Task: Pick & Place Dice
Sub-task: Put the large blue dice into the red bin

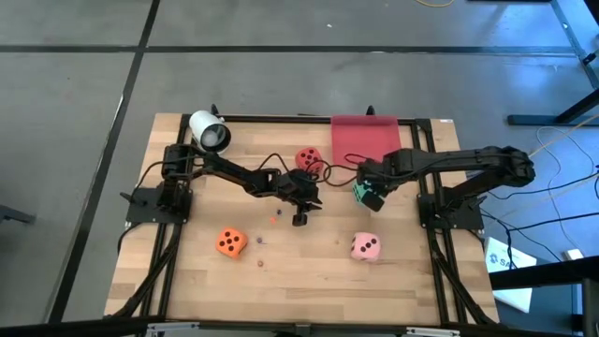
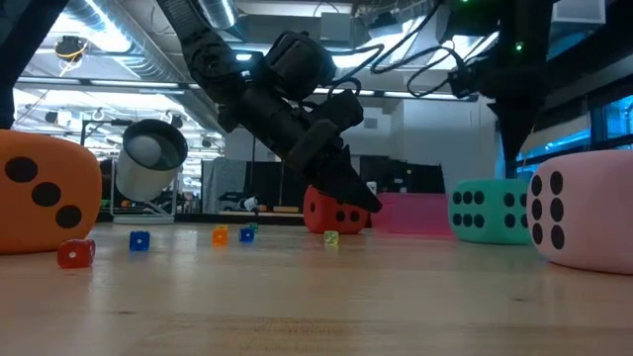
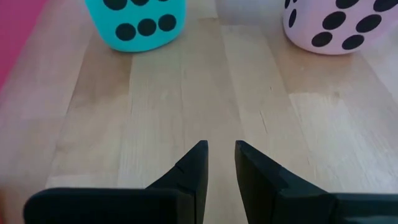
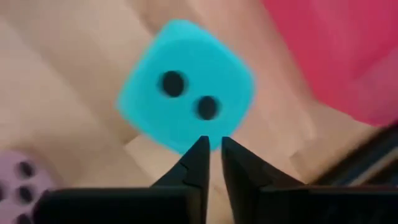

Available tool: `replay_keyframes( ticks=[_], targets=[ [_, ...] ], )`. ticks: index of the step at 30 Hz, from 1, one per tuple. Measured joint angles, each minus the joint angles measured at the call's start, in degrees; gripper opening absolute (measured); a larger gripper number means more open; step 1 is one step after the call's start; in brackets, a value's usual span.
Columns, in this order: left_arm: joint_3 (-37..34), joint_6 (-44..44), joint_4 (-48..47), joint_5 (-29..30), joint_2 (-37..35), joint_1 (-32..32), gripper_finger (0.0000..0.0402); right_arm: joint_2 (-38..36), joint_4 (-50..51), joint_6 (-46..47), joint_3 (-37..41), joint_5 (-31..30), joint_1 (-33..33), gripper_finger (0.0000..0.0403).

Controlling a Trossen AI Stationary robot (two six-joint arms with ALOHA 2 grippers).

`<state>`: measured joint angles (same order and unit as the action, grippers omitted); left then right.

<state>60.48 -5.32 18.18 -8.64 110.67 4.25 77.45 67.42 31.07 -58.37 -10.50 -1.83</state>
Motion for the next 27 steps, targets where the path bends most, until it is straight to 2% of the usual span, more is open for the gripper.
replay_keyframes(
  ticks=[3, 6, 11, 16, 21, 27],
  targets=[
    [0.0, 0.0, 0.0, 0.0, 0.0, 0.0, 0.0075, -0.1, -0.7, -0.5, -1.2, 3.7, 0.0, 0.0098],
    [0.0, 0.2, 0.0, 0.0, 0.0, 0.0, 0.0075, -0.2, -1.1, -0.6, -2.6, 5.1, 0.0, 0.0157],
    [0.0, 0.2, 0.1, 0.0, 0.0, 0.0, 0.0075, -0.2, -0.7, -0.9, -4.1, 5.6, 0.0, 0.0267],
    [0.0, 0.2, 0.0, 0.0, 0.0, 0.0, 0.0075, 0.1, 1.0, -2.0, -4.1, 5.1, -1.1, 0.0348],
    [0.0, 0.2, 0.0, 0.0, 0.0, 0.0, 0.0075, 0.7, 0.2, -4.4, -2.2, 5.0, -3.5, 0.0376],
    [0.0, 0.1, 0.0, 0.0, 0.0, 0.0, 0.0075, 0.7, -3.1, -7.8, 2.4, 8.2, -3.9, 0.0360]
  ],
)
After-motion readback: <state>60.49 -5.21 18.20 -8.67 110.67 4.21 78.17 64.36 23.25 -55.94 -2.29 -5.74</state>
